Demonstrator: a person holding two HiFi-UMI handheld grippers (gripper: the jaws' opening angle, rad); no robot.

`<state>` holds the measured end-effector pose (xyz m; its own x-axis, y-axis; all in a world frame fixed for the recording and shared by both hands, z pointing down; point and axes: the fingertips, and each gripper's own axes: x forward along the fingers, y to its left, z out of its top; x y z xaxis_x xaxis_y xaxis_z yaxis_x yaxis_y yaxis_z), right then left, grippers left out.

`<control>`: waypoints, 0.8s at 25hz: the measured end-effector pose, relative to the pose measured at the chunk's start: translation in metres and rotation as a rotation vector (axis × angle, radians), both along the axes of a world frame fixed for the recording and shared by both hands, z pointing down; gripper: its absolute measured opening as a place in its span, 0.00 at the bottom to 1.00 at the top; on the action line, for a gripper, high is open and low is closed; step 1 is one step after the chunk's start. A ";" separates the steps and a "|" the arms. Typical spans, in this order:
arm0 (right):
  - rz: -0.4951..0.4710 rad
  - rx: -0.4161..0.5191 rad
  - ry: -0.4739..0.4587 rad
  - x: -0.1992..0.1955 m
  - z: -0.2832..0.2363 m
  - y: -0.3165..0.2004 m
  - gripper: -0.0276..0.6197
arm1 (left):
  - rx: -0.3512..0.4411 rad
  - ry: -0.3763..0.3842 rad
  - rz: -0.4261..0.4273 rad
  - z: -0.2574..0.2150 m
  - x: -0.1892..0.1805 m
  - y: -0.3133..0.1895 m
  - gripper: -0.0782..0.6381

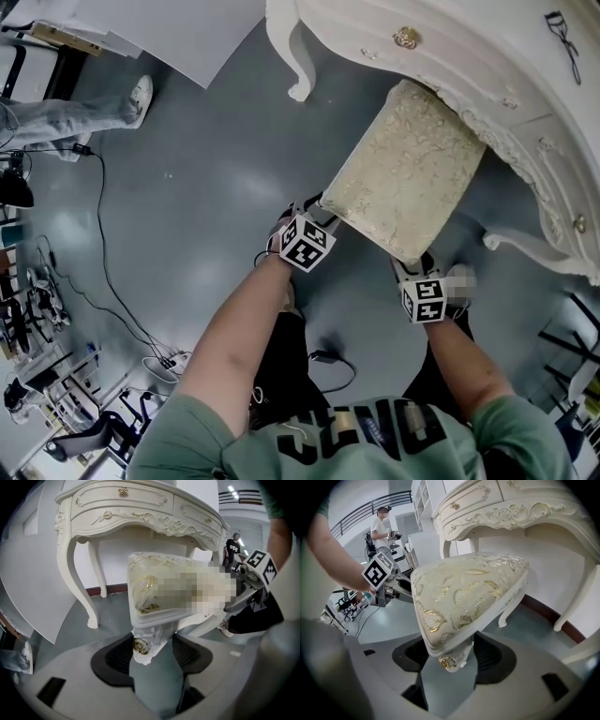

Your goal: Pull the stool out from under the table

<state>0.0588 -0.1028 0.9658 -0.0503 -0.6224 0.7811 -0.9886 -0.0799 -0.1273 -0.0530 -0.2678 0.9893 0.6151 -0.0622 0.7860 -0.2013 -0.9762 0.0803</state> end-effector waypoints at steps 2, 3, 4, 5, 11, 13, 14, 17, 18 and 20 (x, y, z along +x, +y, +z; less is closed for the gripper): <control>-0.011 -0.014 0.000 -0.011 0.002 0.007 0.46 | -0.002 -0.008 -0.002 0.001 -0.012 0.008 0.48; -0.018 -0.024 -0.001 -0.018 0.002 0.012 0.46 | -0.007 -0.013 -0.004 0.001 -0.020 0.013 0.48; -0.025 -0.033 -0.002 -0.026 0.003 0.017 0.46 | -0.012 -0.018 -0.007 0.001 -0.028 0.018 0.48; -0.032 -0.041 -0.003 -0.034 0.003 0.022 0.46 | -0.017 -0.023 -0.009 0.001 -0.037 0.023 0.48; -0.080 -0.093 -0.005 -0.067 0.003 0.042 0.46 | -0.040 -0.078 -0.026 0.001 -0.074 0.046 0.48; -0.096 -0.121 -0.002 -0.075 0.005 0.049 0.46 | -0.048 -0.101 -0.034 0.001 -0.083 0.052 0.48; -0.102 -0.130 0.003 -0.078 0.007 0.050 0.46 | -0.049 -0.109 -0.036 0.002 -0.087 0.054 0.48; -0.122 -0.153 0.008 -0.090 0.006 0.052 0.46 | -0.054 -0.132 -0.031 0.002 -0.099 0.056 0.48; -0.125 -0.161 0.008 -0.093 0.006 0.054 0.46 | -0.058 -0.138 -0.028 0.003 -0.101 0.058 0.48; -0.132 -0.176 0.010 -0.094 0.006 0.057 0.46 | -0.073 -0.151 -0.028 0.002 -0.104 0.062 0.48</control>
<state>-0.0356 -0.0456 0.9715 -0.1138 -0.4652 0.8779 -0.9932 0.0304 -0.1126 -0.1569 -0.2060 0.9915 0.4882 -0.0165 0.8726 -0.2433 -0.9628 0.1179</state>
